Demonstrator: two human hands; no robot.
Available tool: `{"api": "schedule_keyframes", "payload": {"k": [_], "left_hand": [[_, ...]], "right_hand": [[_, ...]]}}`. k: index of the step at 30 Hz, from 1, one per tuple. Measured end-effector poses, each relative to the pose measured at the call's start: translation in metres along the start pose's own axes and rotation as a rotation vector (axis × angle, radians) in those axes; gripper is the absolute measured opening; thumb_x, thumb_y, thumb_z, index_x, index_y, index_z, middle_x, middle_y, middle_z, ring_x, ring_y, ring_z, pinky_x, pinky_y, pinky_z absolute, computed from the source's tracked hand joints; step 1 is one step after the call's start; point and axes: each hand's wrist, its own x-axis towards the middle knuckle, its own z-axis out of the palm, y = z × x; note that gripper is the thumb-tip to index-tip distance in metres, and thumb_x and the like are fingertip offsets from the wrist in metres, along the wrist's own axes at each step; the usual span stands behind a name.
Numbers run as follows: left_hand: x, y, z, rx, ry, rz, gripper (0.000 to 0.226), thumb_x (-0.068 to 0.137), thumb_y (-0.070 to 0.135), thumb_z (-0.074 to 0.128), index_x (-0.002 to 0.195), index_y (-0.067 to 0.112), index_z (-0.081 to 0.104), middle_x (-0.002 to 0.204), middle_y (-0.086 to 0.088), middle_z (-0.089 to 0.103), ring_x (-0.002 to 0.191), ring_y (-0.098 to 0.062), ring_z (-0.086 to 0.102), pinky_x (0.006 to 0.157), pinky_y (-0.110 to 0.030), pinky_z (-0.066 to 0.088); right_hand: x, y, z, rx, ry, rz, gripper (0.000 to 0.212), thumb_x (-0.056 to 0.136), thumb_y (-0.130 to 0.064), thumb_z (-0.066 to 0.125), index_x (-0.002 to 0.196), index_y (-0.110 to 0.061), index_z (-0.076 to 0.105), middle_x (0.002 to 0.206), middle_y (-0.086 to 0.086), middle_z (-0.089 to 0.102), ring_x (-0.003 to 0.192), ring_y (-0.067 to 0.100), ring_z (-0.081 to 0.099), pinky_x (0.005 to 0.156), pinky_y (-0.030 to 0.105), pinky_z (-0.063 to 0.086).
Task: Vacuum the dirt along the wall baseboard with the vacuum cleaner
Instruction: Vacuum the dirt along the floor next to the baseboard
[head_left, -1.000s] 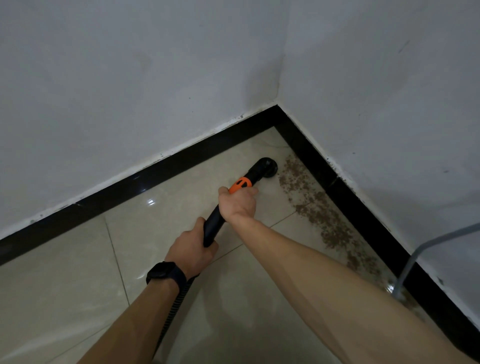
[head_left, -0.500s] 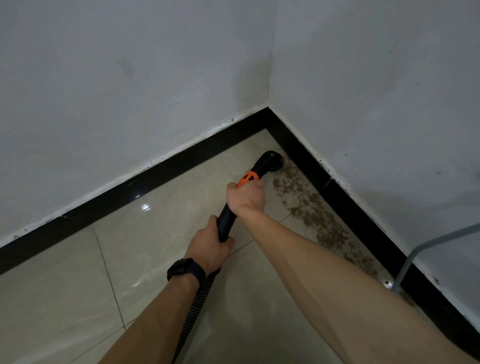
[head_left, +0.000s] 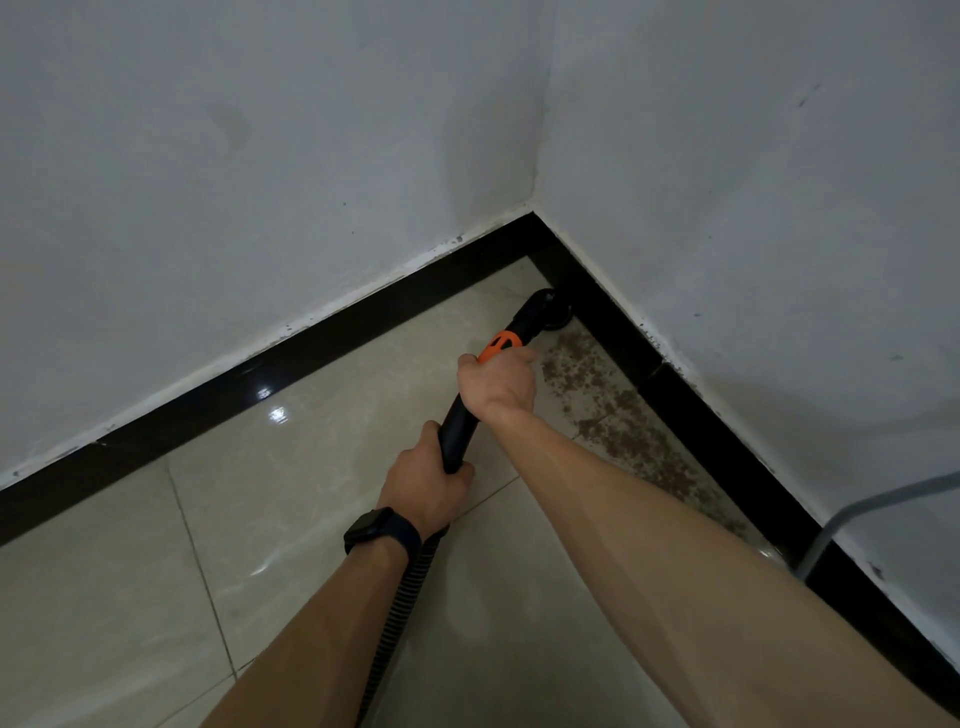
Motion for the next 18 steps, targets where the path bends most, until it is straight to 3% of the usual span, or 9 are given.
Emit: {"api": "schedule_keyframes", "payload": {"k": [3,8,13,18], "left_hand": [[0.008,-0.001,-0.001,-0.023,0.013,-0.002,0.024,0.089,0.023,0.063,0.101,0.018,0.043,0.077,-0.002,0.058,0.062,-0.016,0.057,0.049,-0.027,0.042],[0.023,0.0,-0.001,-0.073,0.032,0.001,0.024,0.089,0.024,0.063,0.1,0.018,0.042,0.076,-0.003,0.059,0.061,-0.018,0.058,0.05,-0.029,0.048],[0.033,-0.005,-0.006,0.08,0.077,0.055,0.028,0.09,0.031,0.059,0.1,0.023,0.034,0.073,0.001,0.056,0.058,-0.02,0.058,0.048,-0.031,0.046],[0.041,-0.004,-0.008,0.239,0.143,0.1,0.032,0.092,0.035,0.056,0.099,0.027,0.026,0.072,0.008,0.048,0.059,-0.018,0.054,0.049,-0.031,0.044]], "right_hand": [[0.007,-0.006,0.003,-0.004,-0.011,-0.019,0.062,0.095,-0.035,0.063,0.138,-0.003,0.031,0.096,0.004,0.048,0.079,0.021,0.053,0.066,0.032,0.044],[0.022,-0.015,0.008,0.006,-0.042,-0.052,0.058,0.094,-0.036,0.063,0.135,-0.007,0.034,0.096,0.003,0.053,0.071,0.016,0.051,0.067,0.032,0.046],[0.03,-0.013,0.015,0.143,-0.024,-0.046,0.052,0.091,-0.034,0.065,0.129,-0.01,0.038,0.095,0.001,0.058,0.079,0.017,0.06,0.07,0.033,0.052],[0.039,-0.012,0.017,0.247,-0.036,-0.055,0.04,0.091,-0.032,0.067,0.115,-0.017,0.04,0.092,0.001,0.06,0.075,0.015,0.061,0.053,0.024,0.043]]}}
